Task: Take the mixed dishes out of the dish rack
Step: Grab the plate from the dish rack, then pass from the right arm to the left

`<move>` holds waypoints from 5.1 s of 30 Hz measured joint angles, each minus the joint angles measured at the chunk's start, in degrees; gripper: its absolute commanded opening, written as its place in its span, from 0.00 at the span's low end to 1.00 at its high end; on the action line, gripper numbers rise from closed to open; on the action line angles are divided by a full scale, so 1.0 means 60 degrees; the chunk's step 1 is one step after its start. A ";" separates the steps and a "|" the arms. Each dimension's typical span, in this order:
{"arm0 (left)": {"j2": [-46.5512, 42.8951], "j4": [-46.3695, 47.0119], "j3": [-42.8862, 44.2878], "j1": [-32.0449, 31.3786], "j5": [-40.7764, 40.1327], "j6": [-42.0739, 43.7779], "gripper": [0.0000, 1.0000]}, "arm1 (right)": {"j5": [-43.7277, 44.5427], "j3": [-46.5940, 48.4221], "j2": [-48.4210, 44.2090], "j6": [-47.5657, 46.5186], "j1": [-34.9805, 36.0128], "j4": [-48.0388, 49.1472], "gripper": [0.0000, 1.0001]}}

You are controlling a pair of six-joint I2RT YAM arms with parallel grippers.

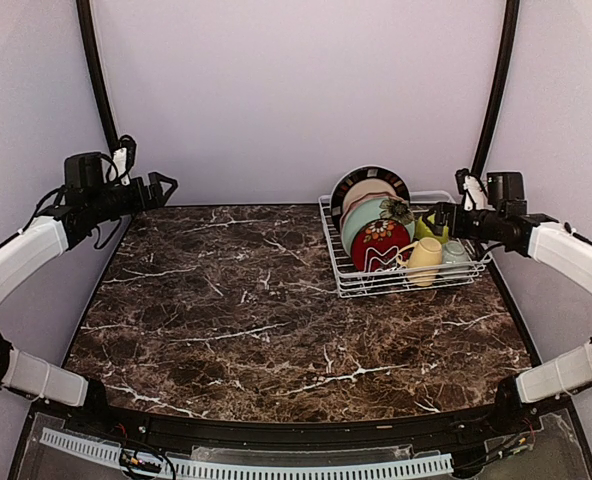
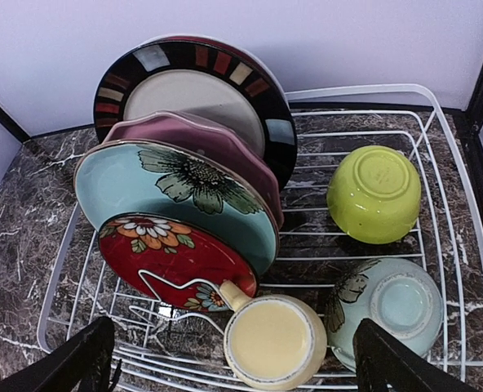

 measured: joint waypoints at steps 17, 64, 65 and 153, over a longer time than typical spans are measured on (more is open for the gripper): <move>0.1060 -0.0379 0.0266 -0.1224 0.0335 0.0040 0.99 | -0.1038 0.2109 0.2324 -0.0823 -0.0769 0.1373 0.99; 0.1355 0.0437 -0.0018 -0.1260 -0.0302 0.1129 0.99 | -0.7497 0.9832 0.9730 -0.7056 -0.1614 -0.1585 0.27; 0.1370 0.0441 -0.0018 -0.1260 -0.0310 0.1144 0.99 | -0.7559 0.9832 0.9741 -0.7056 -0.1585 -0.1610 0.26; 0.0918 0.0091 0.0124 -0.1260 0.0080 0.0444 0.99 | -0.3730 0.7173 0.4860 -0.4156 -0.0342 0.0084 0.00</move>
